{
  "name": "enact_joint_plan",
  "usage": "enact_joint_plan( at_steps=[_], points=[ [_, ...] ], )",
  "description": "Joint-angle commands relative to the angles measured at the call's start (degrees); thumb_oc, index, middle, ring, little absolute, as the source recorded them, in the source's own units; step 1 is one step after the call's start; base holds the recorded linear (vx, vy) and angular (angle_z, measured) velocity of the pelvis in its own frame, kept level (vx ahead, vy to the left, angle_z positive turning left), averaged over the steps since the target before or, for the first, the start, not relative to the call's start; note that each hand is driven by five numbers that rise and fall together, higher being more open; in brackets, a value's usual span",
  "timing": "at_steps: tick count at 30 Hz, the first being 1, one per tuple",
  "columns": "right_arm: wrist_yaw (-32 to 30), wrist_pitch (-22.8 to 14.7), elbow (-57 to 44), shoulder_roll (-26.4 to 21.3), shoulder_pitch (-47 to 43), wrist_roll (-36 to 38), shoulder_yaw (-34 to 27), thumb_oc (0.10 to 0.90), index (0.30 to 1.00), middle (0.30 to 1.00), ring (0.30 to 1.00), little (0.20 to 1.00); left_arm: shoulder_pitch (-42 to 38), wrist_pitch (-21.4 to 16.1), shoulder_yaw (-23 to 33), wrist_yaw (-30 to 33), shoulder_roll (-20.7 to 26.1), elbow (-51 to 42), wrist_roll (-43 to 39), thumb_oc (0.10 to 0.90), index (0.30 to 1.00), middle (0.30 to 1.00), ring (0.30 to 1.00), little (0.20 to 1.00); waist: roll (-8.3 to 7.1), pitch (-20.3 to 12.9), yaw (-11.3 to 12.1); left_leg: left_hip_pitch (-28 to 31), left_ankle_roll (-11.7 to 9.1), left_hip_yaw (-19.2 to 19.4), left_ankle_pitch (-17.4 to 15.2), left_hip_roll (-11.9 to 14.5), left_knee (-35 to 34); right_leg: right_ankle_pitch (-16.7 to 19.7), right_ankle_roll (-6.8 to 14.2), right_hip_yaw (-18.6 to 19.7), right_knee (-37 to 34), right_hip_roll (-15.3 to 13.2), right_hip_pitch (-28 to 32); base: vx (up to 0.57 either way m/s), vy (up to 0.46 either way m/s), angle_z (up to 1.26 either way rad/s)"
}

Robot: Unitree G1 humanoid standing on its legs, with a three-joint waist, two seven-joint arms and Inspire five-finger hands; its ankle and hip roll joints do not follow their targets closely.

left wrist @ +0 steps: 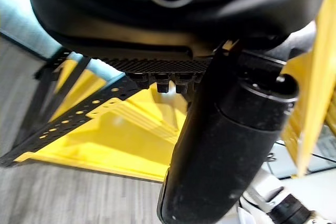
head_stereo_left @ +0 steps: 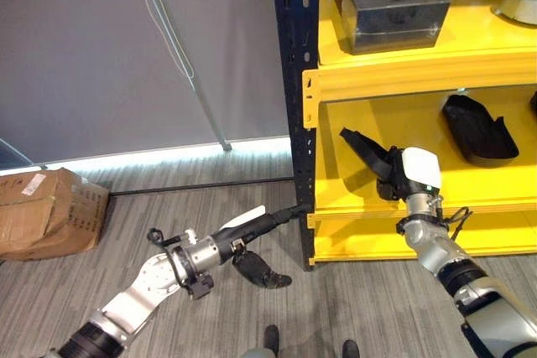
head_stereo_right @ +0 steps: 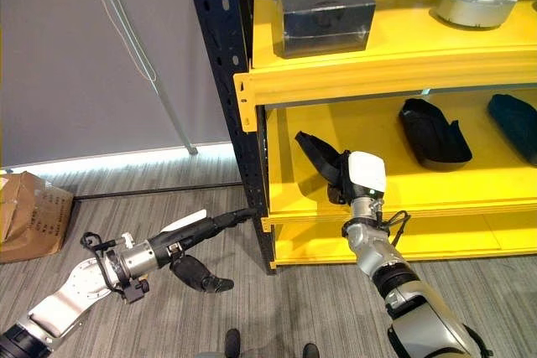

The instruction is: Move parts from the plastic box to the shelf.

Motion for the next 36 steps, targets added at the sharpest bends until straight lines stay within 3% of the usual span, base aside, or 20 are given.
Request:
enact_joint_plan(
  at_steps=[1, 7, 10, 18, 22, 26, 36],
  points=[
    [1.38, -0.47, 1.91, -0.89, -8.59, -2.47, 3.83, 0.400, 0.300, 0.300, 0.300, 0.300, -3.35, -3.38, 2.97, 1.40, -1.03, -4.82, -2.90, 0.900, 1.000, 1.000, 1.000, 1.000, -2.40, 0.06, 1.65, -1.51, -0.83, -0.97, -2.02, 1.17, 4.49, 0.33, 1.85, -6.15, 3.78, -5.31, -2.96, 0.06, 0.014, 0.02],
    [2.58, 0.81, 5.44, -1.53, -12.88, -4.03, 4.59, 0.400, 0.300, 0.300, 0.300, 0.300, -5.36, -4.47, 2.39, 1.44, -0.23, -4.92, -3.95, 0.900, 1.000, 1.000, 1.000, 1.000, -0.88, 2.98, 2.17, -3.82, -0.62, -1.94, -1.95, 0.15, 5.60, -0.16, 1.71, -6.24, 6.04, -5.79, -5.39, 0.00, 0.019, 0.08],
    [2.63, 0.96, 9.59, -2.79, -15.95, -4.24, 5.71, 0.400, 0.300, 0.300, 0.300, 0.300, -6.35, -4.61, 2.39, 2.95, 0.19, -5.50, -5.16, 0.900, 1.000, 1.000, 1.000, 1.000, 0.86, 5.46, 2.81, -5.70, -0.41, -2.59, -1.25, -0.57, 4.96, 0.09, 1.85, -6.50, 6.68, -6.18, -7.59, -0.06, 0.048, 0.11],
    [3.70, 2.49, 16.82, -2.22, -22.11, -5.00, 6.98, 0.400, 0.300, 0.300, 0.300, 0.300, -8.63, -5.63, 1.16, 2.50, 0.37, -5.29, -5.30, 0.900, 1.000, 1.000, 1.000, 1.000, 2.54, 8.89, 3.90, -8.39, -0.08, -2.85, -0.28, -1.11, 3.75, 0.45, 2.04, -6.72, 7.56, -6.66, -10.94, -0.06, 0.005, 0.07],
    [3.87, 3.53, 19.27, -1.71, -23.96, -5.64, 8.24, 0.400, 0.300, 0.300, 0.300, 0.300, -10.85, -5.17, -0.60, 3.64, 0.14, -4.70, -5.16, 0.900, 1.000, 1.000, 1.000, 1.000, 2.92, 10.19, 4.11, -9.53, 0.02, -2.90, 0.10, -1.27, 3.58, 0.43, 2.15, -6.77, 8.15, -6.82, -12.13, -0.06, -0.019, 0.00],
    [4.53, 8.05, 21.14, -0.92, -25.90, -5.02, 9.10, 0.400, 0.300, 0.300, 0.300, 0.300, -13.80, -4.76, -2.46, 4.88, -0.02, -3.45, -4.48, 0.900, 1.000, 1.000, 1.000, 1.000, 3.07, 11.58, 4.08, -11.00, 0.12, -2.79, 0.54, -1.23, 3.44, 0.49, 2.17, -6.49, 8.79, -6.88, -13.65, -0.07, -0.027, 0.00],
    [4.62, 14.94, 24.36, 0.63, -28.49, -3.84, 8.67, 0.400, 0.300, 0.300, 0.300, 0.300, -18.02, -4.16, -4.52, 5.68, 0.54, -2.46, -4.01, 0.900, 1.000, 1.000, 1.000, 1.000, 3.01, 14.02, 4.30, -13.24, 0.23, -2.74, 1.02, -1.35, 3.93, 0.58, 2.38, -6.38, 9.84, -7.10, -15.22, -0.06, -0.035, 0.01]
  ],
)
